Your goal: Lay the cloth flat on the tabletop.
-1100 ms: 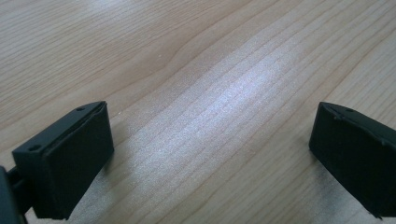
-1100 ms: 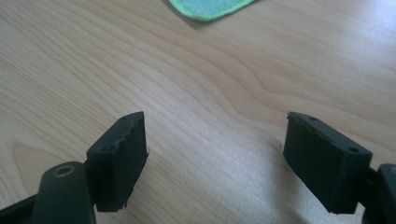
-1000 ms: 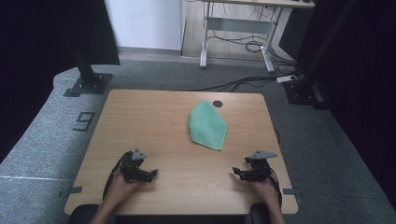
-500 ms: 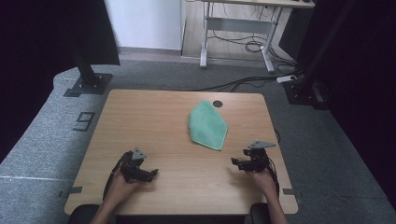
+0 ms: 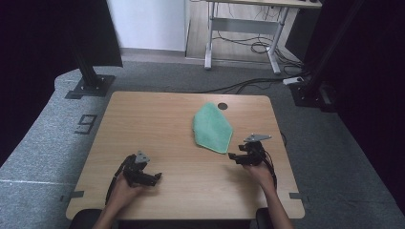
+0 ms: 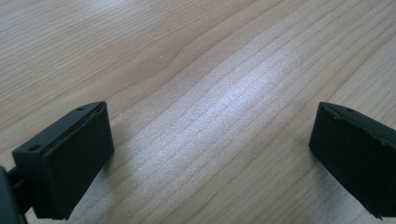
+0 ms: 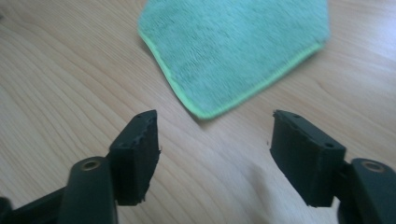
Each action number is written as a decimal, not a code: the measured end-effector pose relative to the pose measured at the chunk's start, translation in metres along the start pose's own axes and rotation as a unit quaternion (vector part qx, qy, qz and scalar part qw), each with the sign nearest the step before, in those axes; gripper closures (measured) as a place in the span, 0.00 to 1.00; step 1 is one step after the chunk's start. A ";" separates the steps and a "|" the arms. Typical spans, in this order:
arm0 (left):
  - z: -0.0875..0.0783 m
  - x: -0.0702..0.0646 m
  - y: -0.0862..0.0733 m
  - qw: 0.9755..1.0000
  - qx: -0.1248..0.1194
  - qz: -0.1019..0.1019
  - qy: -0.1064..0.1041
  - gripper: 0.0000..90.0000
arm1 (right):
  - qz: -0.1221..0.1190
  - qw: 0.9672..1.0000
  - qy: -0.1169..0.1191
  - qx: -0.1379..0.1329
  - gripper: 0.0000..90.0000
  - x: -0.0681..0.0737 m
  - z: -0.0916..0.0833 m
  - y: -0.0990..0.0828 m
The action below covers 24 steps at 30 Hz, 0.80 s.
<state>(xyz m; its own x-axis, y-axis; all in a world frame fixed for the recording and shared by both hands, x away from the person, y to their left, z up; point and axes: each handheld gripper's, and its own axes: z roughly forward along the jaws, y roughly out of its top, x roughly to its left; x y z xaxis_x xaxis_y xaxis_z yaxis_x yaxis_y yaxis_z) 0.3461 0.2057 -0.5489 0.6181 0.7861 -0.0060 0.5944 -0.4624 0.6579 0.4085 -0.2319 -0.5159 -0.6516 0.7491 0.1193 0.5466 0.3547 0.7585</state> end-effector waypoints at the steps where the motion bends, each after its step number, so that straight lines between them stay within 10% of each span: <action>1: 0.000 0.000 0.000 1.000 0.000 0.000 0.000 0.00 | -0.002 1.000 0.002 0.001 0.39 0.001 0.002 0.003; 9: 0.000 0.000 0.000 1.000 0.000 0.000 0.000 0.00 | -0.015 1.000 0.025 0.012 0.61 0.005 0.024 0.028; 24: 0.000 0.000 0.000 1.000 0.000 0.000 0.000 0.00 | -0.027 0.999 0.021 0.036 0.70 0.014 0.069 0.050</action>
<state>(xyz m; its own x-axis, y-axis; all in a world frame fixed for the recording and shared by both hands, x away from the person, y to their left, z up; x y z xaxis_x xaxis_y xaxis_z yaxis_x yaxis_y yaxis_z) 0.3461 0.2058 -0.5489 0.6183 0.7859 -0.0062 0.5946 -0.4626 0.6576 0.4632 -0.1652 -0.5210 -0.7012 0.7048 0.1076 0.5465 0.4343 0.7160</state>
